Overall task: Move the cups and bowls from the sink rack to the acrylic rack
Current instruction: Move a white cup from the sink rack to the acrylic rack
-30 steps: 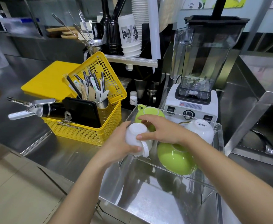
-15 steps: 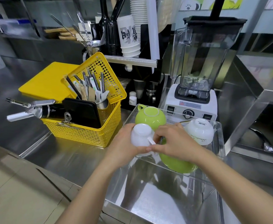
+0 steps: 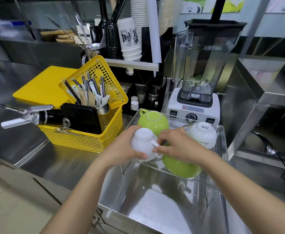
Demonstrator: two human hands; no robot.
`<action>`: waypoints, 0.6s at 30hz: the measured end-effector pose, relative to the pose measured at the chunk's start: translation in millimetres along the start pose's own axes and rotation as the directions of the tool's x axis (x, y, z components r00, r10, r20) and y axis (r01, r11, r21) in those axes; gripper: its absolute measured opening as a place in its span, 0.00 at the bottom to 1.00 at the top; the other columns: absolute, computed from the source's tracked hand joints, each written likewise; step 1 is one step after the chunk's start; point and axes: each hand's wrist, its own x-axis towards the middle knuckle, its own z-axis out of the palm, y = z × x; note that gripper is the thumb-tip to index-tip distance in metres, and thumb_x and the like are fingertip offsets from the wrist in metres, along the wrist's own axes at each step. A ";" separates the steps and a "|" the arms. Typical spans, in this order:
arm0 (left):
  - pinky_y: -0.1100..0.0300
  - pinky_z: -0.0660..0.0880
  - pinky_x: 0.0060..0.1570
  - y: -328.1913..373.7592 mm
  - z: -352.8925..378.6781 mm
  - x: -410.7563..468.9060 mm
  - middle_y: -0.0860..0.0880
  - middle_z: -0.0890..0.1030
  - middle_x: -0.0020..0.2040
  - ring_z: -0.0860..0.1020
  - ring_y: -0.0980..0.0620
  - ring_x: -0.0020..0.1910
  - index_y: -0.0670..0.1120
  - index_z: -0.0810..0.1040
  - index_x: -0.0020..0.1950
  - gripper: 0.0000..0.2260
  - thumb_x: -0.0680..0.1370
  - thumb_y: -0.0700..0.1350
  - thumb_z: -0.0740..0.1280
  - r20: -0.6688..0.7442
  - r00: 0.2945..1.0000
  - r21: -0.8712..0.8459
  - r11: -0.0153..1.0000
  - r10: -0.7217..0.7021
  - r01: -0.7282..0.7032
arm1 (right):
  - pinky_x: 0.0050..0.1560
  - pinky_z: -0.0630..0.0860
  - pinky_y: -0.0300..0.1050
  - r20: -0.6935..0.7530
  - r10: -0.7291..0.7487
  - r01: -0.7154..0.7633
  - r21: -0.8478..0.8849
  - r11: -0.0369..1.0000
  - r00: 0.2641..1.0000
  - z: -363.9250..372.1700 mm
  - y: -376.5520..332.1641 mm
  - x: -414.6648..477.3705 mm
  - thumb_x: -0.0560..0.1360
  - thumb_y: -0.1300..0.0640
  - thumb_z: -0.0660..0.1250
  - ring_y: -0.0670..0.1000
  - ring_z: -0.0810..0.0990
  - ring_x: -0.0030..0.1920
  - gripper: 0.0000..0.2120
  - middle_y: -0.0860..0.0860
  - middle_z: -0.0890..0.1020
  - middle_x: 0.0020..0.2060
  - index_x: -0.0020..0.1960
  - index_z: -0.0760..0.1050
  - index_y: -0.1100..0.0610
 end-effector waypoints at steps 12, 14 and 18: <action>0.45 0.69 0.66 -12.2 -0.5 -6.9 0.49 0.71 0.65 0.72 0.48 0.63 0.61 0.65 0.64 0.32 0.62 0.52 0.71 -0.069 0.997 -0.013 1.000 -0.022 0.021 | 0.57 0.60 0.50 -0.062 0.026 -0.028 -0.026 0.999 0.998 0.8 4.2 10.6 0.73 0.51 0.66 0.54 0.74 0.47 0.11 0.53 0.81 0.45 0.45 0.77 0.59; 0.45 0.69 0.65 -11.6 -2.5 -8.7 0.49 0.72 0.65 0.72 0.48 0.63 0.59 0.66 0.66 0.33 0.62 0.51 0.71 -0.085 0.996 -0.012 1.000 -0.015 0.014 | 0.58 0.60 0.51 -0.064 0.035 -0.036 -0.025 0.999 0.997 0.6 4.7 11.8 0.73 0.51 0.66 0.54 0.75 0.48 0.11 0.53 0.81 0.45 0.44 0.77 0.59; 0.45 0.70 0.64 -12.2 -4.9 -9.0 0.48 0.73 0.64 0.73 0.48 0.62 0.58 0.67 0.65 0.33 0.62 0.49 0.74 -0.083 0.996 -0.015 1.000 -0.015 0.014 | 0.60 0.60 0.51 -0.061 0.062 -0.062 0.003 0.998 0.996 0.0 5.2 10.0 0.72 0.48 0.67 0.53 0.75 0.49 0.11 0.52 0.81 0.45 0.44 0.77 0.56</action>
